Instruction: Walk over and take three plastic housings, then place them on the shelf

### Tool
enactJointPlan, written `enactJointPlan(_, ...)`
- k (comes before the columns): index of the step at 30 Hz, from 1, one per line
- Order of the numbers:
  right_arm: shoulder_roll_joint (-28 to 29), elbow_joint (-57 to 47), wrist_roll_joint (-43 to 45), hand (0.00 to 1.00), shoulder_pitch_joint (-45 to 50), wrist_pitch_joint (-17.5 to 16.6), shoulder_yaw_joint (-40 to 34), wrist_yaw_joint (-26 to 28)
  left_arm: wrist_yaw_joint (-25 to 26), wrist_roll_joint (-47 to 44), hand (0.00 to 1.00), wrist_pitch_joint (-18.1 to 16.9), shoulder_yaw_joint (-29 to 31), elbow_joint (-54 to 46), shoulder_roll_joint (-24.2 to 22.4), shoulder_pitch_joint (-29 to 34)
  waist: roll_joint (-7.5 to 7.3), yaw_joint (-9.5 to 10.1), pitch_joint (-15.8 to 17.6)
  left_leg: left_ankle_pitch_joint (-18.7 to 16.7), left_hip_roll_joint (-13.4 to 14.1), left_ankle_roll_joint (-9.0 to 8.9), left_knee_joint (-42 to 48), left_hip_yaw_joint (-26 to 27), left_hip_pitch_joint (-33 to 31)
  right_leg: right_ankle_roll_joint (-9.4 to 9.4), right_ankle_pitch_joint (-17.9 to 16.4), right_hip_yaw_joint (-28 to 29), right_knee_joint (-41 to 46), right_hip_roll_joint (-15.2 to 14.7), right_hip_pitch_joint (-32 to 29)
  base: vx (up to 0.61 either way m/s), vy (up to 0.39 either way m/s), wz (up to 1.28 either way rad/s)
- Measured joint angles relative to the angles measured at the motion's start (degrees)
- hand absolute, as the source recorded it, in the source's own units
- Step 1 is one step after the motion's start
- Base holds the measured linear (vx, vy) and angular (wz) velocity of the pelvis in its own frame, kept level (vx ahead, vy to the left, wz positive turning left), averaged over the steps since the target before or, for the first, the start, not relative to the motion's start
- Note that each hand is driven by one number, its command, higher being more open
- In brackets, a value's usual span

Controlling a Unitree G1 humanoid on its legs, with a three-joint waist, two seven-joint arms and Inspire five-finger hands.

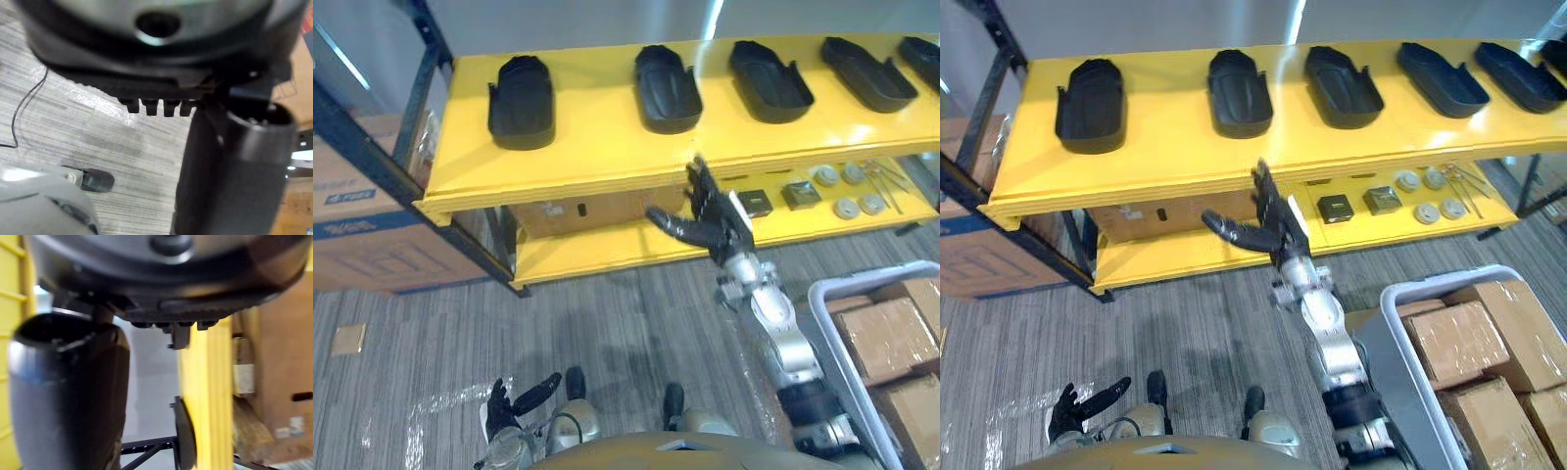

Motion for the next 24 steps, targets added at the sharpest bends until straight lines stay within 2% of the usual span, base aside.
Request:
enactJointPlan(2,-1.17,0.04,6.15,1.00,6.01,3.47,0.00,6.28,-0.21,0.00,1.00,0.99,0.85,0.59,0.02,-0.12,-0.02,-0.82,-0.23,-0.36,0.01,-0.11,0.01,1.54,1.19,-0.05,0.20,1.64,0.02,0.00,0.04,0.04,0.008,-0.38)
enactJointPlan(5,-1.36,1.08,12.22,1.00,10.95,8.02,-1.56,11.41,-0.52,0.07,1.00,1.59,0.82,1.50,0.38,-0.12,-0.10,-2.27,-1.51,-0.68,-0.01,-0.14,0.01,2.46,1.29,-0.15,0.28,2.31,-0.02,-0.01,-0.24,0.05,0.009,-0.18)
enactJointPlan(6,-1.36,4.13,14.26,1.00,12.61,9.89,-3.15,14.60,-0.87,0.52,1.00,1.85,0.83,1.64,0.63,-0.11,-0.33,-2.88,-2.02,-0.89,0.01,-0.20,0.01,3.33,1.65,-0.16,0.28,3.00,-0.02,0.01,-0.32,0.04,0.014,-0.20)
enactJointPlan(7,-1.36,5.65,15.04,1.00,13.13,10.79,-3.87,15.60,-1.04,1.26,1.00,1.89,0.83,1.73,0.73,-0.13,-0.41,-2.90,-2.24,-1.06,0.01,-0.26,0.01,3.72,1.84,-0.16,0.29,3.36,-0.02,0.02,-0.41,0.03,0.015,-0.27)
enactJointPlan(10,-1.58,16.76,12.86,1.00,14.73,13.56,-6.59,20.29,-1.89,4.24,1.00,2.84,0.67,2.01,1.25,-0.31,-0.68,-3.07,-3.31,-1.80,-0.07,-0.34,0.01,5.33,3.05,-0.14,0.27,5.16,-0.03,0.02,-0.60,0.03,0.021,-0.32)
enactJointPlan(12,-2.07,24.07,10.41,1.00,15.28,15.50,-6.60,22.90,-4.48,4.40,1.00,4.73,0.39,2.24,1.90,-0.68,-0.75,-3.43,-3.89,-2.09,-0.12,-0.38,0.01,6.16,3.36,-0.14,0.26,5.66,-0.08,0.00,-0.56,0.03,0.017,-0.15)
enactJointPlan(14,-1.81,33.64,6.57,1.00,15.33,15.82,-7.24,26.06,-8.87,4.51,1.00,6.58,-0.91,2.83,2.78,-1.05,-0.62,-3.73,-4.20,-2.31,-0.17,-0.55,0.02,6.92,3.87,-0.09,0.32,6.69,-0.08,0.03,-0.68,0.04,0.017,-0.23)
enactJointPlan(15,-1.78,35.31,5.40,1.00,14.92,15.61,-7.73,26.34,-9.82,4.53,1.00,6.88,-1.11,3.19,2.98,-1.09,-0.58,-4.14,-4.20,-2.33,-0.22,-0.54,0.02,7.12,4.05,-0.07,0.33,6.84,-0.03,0.00,-0.74,0.02,0.018,-0.24)
enactJointPlan(16,-1.37,39.23,0.88,1.00,13.27,14.11,-8.79,25.65,-11.78,4.54,1.00,7.99,-1.47,3.81,3.34,-1.24,-0.49,-4.69,-4.27,-2.48,-0.24,-0.55,0.02,7.47,4.79,-0.07,0.33,7.14,0.02,0.01,-0.26,0.01,0.019,-0.13)
enactJointPlan(18,0.35,46.81,-4.55,1.00,10.72,11.92,-11.11,21.69,-13.68,4.56,1.00,9.10,-2.00,4.23,3.58,-1.38,-0.31,-4.44,-4.53,-2.89,-0.22,-0.65,0.02,7.69,6.25,-0.12,0.26,7.28,-0.12,0.05,1.14,0.00,0.008,-0.05)
enactJointPlan(19,1.88,51.36,-9.76,1.00,9.22,10.74,-12.41,16.06,-14.40,4.56,1.00,9.64,-2.57,4.75,3.50,-1.63,0.07,-4.28,-5.08,-3.04,-0.23,-0.69,0.02,7.66,6.51,-0.14,0.21,7.23,-0.20,0.05,1.47,0.00,0.000,0.00)
enactJointPlan(20,3.92,55.31,-14.89,1.00,7.92,10.58,-13.94,9.02,-14.70,4.60,1.00,10.18,-3.21,5.58,3.39,-2.50,0.14,-3.62,-5.28,-3.07,-0.27,-0.70,0.01,7.65,6.73,-0.11,0.19,7.22,-0.33,0.02,1.73,0.00,0.000,0.00)
enactJointPlan(23,5.56,59.90,-18.55,1.00,6.86,12.05,-18.72,-2.49,-14.92,4.59,1.00,11.18,-3.34,7.12,2.92,-3.25,0.97,-2.77,-5.49,-3.45,-0.67,-0.54,0.01,7.53,6.86,0.19,0.10,7.17,-0.92,-0.06,2.06,0.00,0.000,0.00)
enactJointPlan(24,5.94,60.01,-18.45,1.00,6.93,12.53,-19.53,-4.15,-14.91,4.59,1.00,11.54,-3.40,7.35,2.94,-3.24,1.01,-2.79,-5.51,-3.50,-0.71,-0.51,0.01,7.53,6.93,0.20,0.10,7.17,-0.96,-0.09,2.12,0.00,0.000,0.00)
